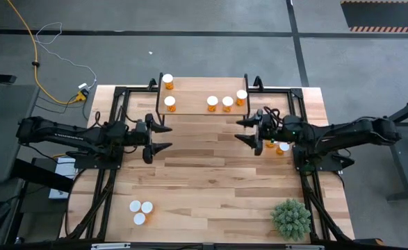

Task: Pick and place medicine bottles onto shelf by color
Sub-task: Put the orange pill bottle on the shelf

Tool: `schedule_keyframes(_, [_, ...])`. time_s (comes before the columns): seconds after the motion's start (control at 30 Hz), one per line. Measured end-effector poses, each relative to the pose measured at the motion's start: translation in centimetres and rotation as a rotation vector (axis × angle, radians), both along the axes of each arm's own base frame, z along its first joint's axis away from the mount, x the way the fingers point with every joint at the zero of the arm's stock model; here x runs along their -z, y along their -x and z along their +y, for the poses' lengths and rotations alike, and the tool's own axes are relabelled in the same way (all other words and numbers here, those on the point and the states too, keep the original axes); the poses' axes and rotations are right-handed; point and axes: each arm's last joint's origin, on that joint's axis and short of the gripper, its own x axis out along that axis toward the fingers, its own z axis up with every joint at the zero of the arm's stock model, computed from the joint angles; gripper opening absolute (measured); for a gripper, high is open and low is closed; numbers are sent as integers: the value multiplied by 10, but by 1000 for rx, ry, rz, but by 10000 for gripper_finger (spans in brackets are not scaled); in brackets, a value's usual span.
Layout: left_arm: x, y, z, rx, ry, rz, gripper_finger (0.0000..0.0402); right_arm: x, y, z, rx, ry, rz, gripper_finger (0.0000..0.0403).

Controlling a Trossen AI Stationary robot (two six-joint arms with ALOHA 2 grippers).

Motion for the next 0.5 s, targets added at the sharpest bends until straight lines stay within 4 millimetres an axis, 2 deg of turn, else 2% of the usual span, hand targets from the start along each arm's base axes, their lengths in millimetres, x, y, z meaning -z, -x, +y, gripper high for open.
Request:
schedule_keyframes(0.13, [-1, 0, 0, -58, 1, -10, 287, 13, 0, 3, -7, -43, 45, 289])
schedule_keyframes(0.27, [-1, 1, 2, -121, 9, -15, 287, 17, -2, 2, 26, -65, 68, 289])
schedule_keyframes(0.5, [-1, 1, 1, -107, 31, -18, 287, 22, -6, 1, 56, -61, 98, 289])
